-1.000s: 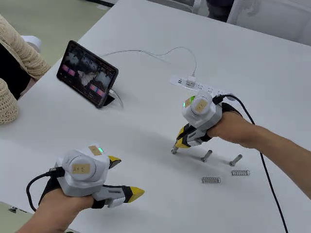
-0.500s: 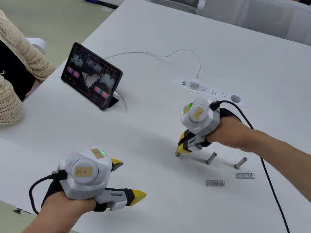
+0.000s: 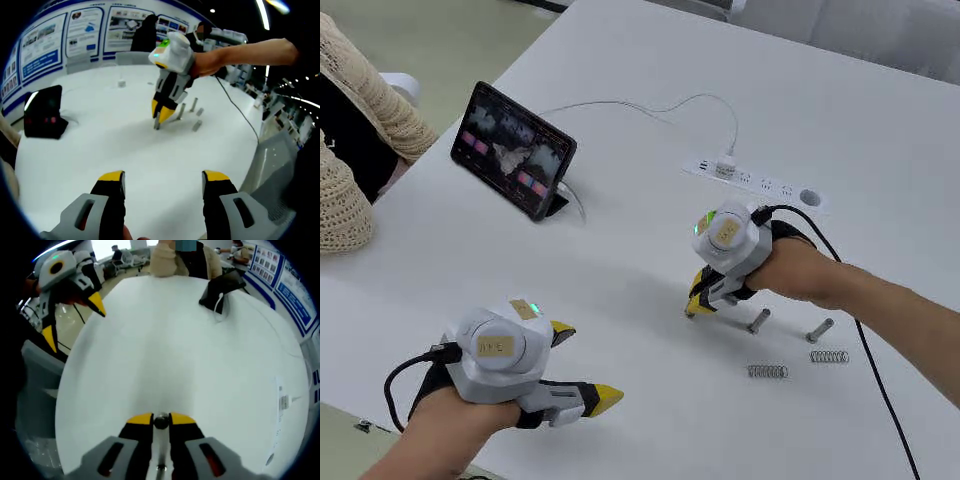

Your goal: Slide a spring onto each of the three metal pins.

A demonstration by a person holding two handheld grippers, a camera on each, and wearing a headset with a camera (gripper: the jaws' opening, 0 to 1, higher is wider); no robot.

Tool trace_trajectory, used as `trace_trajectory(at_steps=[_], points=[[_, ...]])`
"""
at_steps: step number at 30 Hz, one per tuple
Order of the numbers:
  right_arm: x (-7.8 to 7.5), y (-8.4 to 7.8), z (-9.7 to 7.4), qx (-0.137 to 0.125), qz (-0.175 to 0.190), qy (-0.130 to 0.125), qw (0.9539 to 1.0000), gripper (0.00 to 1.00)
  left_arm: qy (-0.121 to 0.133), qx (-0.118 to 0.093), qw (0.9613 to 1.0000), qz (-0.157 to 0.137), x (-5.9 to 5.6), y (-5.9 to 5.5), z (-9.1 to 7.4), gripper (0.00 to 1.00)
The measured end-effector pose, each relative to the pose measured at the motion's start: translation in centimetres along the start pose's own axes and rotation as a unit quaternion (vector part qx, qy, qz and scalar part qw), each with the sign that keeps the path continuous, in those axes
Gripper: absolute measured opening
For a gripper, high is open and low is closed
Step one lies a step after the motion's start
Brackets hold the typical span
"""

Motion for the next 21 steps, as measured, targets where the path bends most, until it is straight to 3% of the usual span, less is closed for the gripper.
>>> trace_trajectory(at_steps=[13, 21], points=[[0.0, -0.2, -0.9, -0.016, 0.027, -0.007, 0.9995, 0.35, -0.001, -0.001, 1.0, 0.002, -0.1, 0.2, 0.1, 0.63], [0.0, -0.6, -2.1, -0.04, 0.052, -0.017, 0.9977, 0.38, -0.003, -0.004, 1.0, 0.001, -0.3, 0.3, 0.1, 0.63]])
Point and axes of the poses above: the centre of the closed fingertips' face, and the gripper's own axes: z roughly forward along the fingers, x roughly to its left, y roughly out of its top, the point moved 6 cm from there along -z, roughly backward along the fingers, and after that the axes turned 3 degrees about -x, right-handed, at the moved point
